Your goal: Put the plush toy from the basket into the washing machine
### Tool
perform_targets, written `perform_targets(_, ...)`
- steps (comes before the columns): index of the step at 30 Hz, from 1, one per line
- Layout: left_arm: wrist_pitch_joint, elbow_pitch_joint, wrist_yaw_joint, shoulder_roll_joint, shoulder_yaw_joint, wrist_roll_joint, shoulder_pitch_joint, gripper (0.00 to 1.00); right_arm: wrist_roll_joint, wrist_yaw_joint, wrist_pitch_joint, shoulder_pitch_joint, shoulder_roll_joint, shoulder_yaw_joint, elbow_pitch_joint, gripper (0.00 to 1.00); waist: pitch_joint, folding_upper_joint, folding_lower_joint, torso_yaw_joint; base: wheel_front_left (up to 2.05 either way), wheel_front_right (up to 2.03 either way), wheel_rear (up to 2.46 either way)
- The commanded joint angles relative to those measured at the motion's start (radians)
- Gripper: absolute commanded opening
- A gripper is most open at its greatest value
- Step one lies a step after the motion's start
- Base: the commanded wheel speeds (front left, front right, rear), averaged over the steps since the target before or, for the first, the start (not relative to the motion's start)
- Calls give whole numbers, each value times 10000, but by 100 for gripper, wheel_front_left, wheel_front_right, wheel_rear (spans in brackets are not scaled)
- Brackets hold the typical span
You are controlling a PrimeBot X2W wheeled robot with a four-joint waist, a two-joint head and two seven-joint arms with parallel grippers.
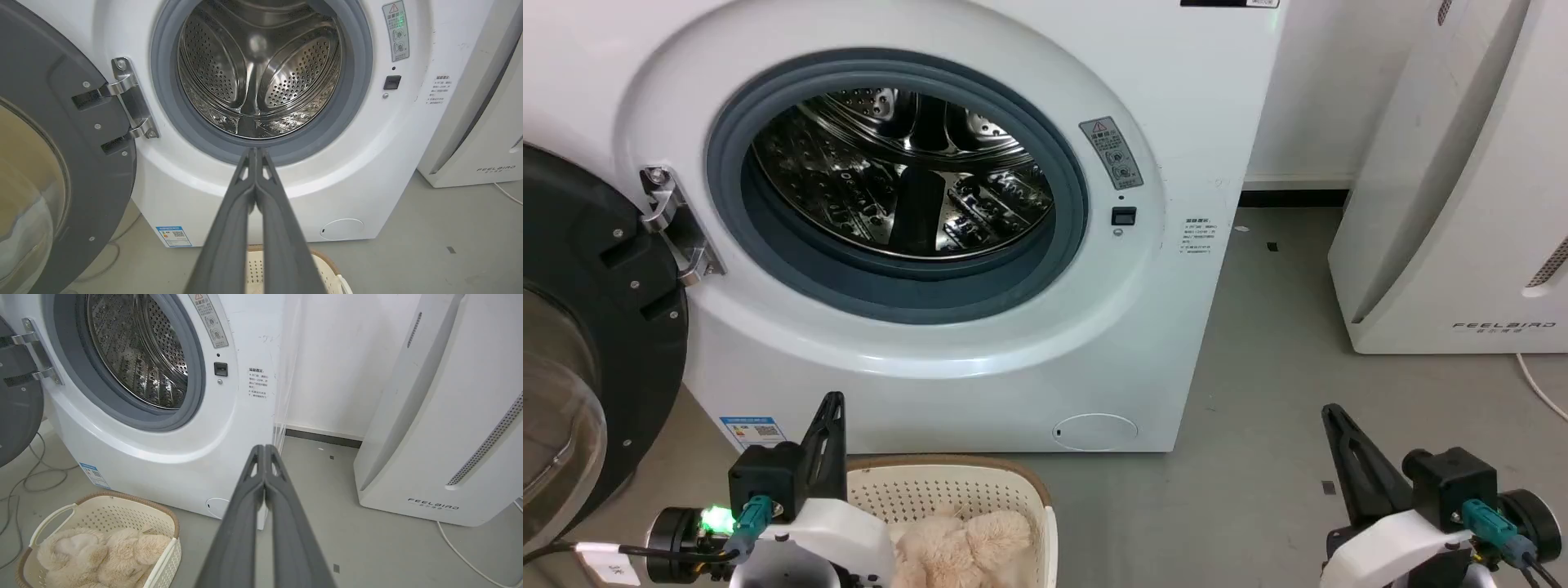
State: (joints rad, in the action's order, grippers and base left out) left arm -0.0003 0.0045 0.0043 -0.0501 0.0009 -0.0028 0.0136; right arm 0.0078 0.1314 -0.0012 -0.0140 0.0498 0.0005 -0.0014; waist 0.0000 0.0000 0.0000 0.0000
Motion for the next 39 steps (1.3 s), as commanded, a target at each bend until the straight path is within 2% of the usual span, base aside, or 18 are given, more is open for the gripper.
perform_targets(1, 3, -45, -43, -1, -9, 28, -136, 0, -78, -7, 12, 140, 4, -5, 14, 0, 0, 0, 0, 0, 0, 0, 0)
perform_targets(16, 3, -45, -43, -1, -9, 28, -136, 0, -78, -7, 12, 140, 4, -5, 14, 0, 0, 0, 0, 0, 0, 0, 0)
perform_targets(17, -1, 4, 5, 0, 2, 0, 2, 100, 4, 2, -2, -3, 0, -5, -2, 100, 0, 0, 0, 0, 0, 0, 0)
perform_targets(39, -414, 595, 267, -55, -241, -22, 382, 100, 443, 0, -412, 136, 1, -354, -33, 100, 253, 0, 0, -5, 0, 0, 0)
